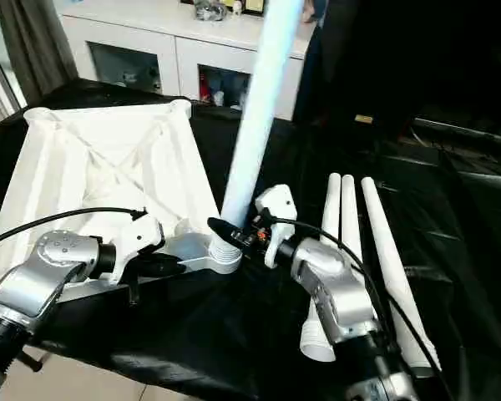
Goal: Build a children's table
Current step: Insert table leg to table base
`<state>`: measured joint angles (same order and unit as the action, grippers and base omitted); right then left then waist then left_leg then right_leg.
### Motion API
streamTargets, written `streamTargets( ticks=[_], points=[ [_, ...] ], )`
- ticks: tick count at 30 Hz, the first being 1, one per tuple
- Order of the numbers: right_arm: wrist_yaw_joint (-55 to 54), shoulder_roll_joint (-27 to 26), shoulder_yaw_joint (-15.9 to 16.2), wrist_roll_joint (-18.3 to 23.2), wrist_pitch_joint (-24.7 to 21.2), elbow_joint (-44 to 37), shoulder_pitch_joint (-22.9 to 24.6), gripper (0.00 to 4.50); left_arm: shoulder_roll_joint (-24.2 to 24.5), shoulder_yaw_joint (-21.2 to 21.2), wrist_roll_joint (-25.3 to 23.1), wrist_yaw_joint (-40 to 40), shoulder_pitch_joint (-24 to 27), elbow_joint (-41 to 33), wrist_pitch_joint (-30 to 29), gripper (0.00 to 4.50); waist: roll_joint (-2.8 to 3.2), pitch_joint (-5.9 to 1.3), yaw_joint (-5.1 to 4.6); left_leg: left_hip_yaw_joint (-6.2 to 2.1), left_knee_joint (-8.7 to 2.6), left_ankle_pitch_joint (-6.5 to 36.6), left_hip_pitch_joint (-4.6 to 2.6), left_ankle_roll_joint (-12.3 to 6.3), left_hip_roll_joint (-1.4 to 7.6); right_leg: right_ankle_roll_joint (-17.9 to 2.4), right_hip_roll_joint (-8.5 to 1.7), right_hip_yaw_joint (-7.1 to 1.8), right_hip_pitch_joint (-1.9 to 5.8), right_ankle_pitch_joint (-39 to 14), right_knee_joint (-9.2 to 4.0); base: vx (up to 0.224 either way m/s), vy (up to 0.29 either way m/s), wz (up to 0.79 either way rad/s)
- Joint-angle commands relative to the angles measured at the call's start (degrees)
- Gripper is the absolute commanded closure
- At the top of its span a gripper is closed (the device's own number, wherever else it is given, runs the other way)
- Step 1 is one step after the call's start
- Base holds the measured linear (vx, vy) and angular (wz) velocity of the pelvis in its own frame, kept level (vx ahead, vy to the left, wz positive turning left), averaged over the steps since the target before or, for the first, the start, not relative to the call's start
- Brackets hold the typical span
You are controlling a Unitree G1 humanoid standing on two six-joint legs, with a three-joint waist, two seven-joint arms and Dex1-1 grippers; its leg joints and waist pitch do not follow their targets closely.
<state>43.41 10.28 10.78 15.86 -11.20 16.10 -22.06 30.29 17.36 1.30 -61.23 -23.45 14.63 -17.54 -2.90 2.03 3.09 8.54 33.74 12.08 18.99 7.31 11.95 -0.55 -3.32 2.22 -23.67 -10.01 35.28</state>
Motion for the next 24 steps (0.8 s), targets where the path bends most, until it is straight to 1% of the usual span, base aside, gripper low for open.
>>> streamTargets(
  ticks=[1,3,4,5,6,8,9,10,13,16,17,18,20,21,24],
  points=[
    [1.3,1.17,3.14,-2.62,-4.32,6.67,1.58,2.63,-0.21,-0.56,0.36,0.24,-0.76,0.12,1.16,4.5,0.94,-2.24,0.04,0.36,-4.67,16.54,0.72,-0.62,0.37,-6.46,-3.18,-1.98,2.27,-25.8,-5.42,0.0,0.0,0.0],
    [1.77,1.22,3.31,-2.79,-4.4,7.24,1.36,2.63,-0.19,-0.52,0.36,0.12,-0.77,0.17,1.3,4.5,0.91,-2.22,0.01,0.34,-4.71,16.54,0.78,-0.62,0.38,-6.55,-3.21,-1.98,2.39,-25.55,-5.42,0.0,0.0,0.0],
    [2.66,1.53,3.82,-3.3,-4.29,8.24,1.03,2.63,0.01,-0.45,0.58,-0.5,-0.69,-0.03,1.5,4.5,-0.14,-2.23,-0.16,0.45,-4.68,16.37,0.88,-0.86,0.41,-6.37,-3.16,-1.94,2.42,-25.87,-5.5,0.0,0.0,0.0],
    [3.74,1.87,4.16,-3.51,-4.45,8.96,0.78,2.63,0.22,-0.4,0.83,-1.12,-0.59,-0.3,1.65,4.5,0.44,-2.24,0.01,0.29,-4.72,16.27,0.82,-0.88,0.4,-6.4,-3.34,-1.98,2.38,-26.52,-5.32,0.0,0.0,0.0],
    [4.34,2.03,4.27,-3.46,-4.56,9.22,0.68,2.63,0.31,-0.37,0.98,-1.45,-0.54,-0.45,1.74,4.5,0.51,-2.21,-0.18,0.28,-4.72,16.52,0.83,-0.91,0.43,-6.26,-3.33,-1.94,2.33,-26.94,-5.48,0.0,0.0,0.0],
    [5.37,2.39,4.43,-3.59,-4.25,9.8,0.44,2.63,0.56,-0.18,1.53,-2.73,-0.34,-0.95,2.09,4.5,0.48,-2.24,-0.16,0.27,-4.75,16.73,0.74,-0.91,0.49,-6.18,-3.35,-1.95,2.27,-26.88,-5.53,0.0,0.0,0.0],
    [6.03,2.59,4.58,-3.69,-4.07,10.13,0.24,2.63,0.73,-0.14,1.95,-3.51,-0.2,-1.29,2.13,4.5,0.55,-2.33,-0.13,0.23,-4.8,16.3,0.82,-0.88,0.52,-6.39,-3.36,-1.98,2.39,-25.88,-5.38,0.0,0.0,0.0],
    [8.03,3.17,4.95,-3.58,-3.62,10.49,-0.06,2.63,1.19,0.09,2.86,-5.53,0.08,-2.06,2.65,4.5,0.5,-2.38,-0.14,0.29,-4.8,15.88,0.87,-0.97,0.53,-6.79,-3.32,-1.99,2.45,-24.61,-5.31,0.0,0.0,0.0],
    [10.85,3.92,5.31,-3.05,-2.85,10.46,-0.13,2.63,1.92,0.44,3.79,-8.04,0.33,-2.77,3.12,4.5,0.56,-2.45,-0.12,0.35,-4.8,15.18,0.84,-1.16,0.61,-7.87,-3.28,-2.02,2.48,-21.96,-5.04,0.0,0.0,0.0],
    [13.2,4.54,5.67,-2.66,-2.62,10.3,-0.06,2.63,2.38,0.43,4.69,-9.83,0.37,-3.33,2.89,4.5,0.64,-2.54,-0.06,0.41,-4.87,14.56,0.84,-1.24,0.69,-9.06,-3.22,-1.99,2.71,-19.1,-4.74,0.0,0.0,0.0],
    [16.09,5.38,6.3,-2.02,-3.13,9.32,0.27,2.63,3.02,0.36,5.92,-11.95,0.29,-4.31,1.75,4.5,0.77,-2.55,0.03,0.44,-4.86,14.47,0.77,-1.26,0.69,-9.42,-3.2,-1.97,2.76,-18.22,-4.69,0.0,0.0,0.0],
    [17.6,5.87,6.68,-1.63,-3.54,8.57,0.57,2.63,3.47,0.42,6.48,-13.03,0.27,-4.95,0.86,4.5,0.69,-2.53,0.05,0.47,-4.89,14.38,0.78,-1.37,0.77,-9.83,-3.24,-2.01,2.8,-17.5,-4.61,0.0,0.0,0.0],
    [19.92,6.49,7.25,-1.1,-3.98,7.56,1.18,2.63,4.35,0.68,7.14,-14.69,0.36,-6.05,-0.86,4.5,0.79,-2.61,0.2,0.47,-4.9,13.79,0.69,-1.49,0.88,-10.34,-3.3,-2.01,2.89,-16.03,-4.42,0.0,0.0,0.0],
    [20.37,6.52,7.27,-1.09,-3.99,7.55,1.2,2.63,4.5,0.73,7.24,-14.96,0.36,-6.17,-1.11,4.5,0.8,-2.57,0.22,0.53,-4.89,13.32,0.81,-1.57,0.84,-10.74,-3.26,-2.05,2.9,-14.9,-4.32,0.0,0.0,0.0],
    [22.4,6.98,8.01,-1.39,-3.52,7.04,1.75,2.63,5.02,1.02,7.39,-15.64,0.45,-6.53,-1.49,4.5,0.75,-2.65,0.21,0.55,-4.87,12.75,0.66,-1.32,0.87,-11.44,-3.25,-1.97,3.02,-13.48,-4.18,0.0,0.0,0.0]
  ],
)
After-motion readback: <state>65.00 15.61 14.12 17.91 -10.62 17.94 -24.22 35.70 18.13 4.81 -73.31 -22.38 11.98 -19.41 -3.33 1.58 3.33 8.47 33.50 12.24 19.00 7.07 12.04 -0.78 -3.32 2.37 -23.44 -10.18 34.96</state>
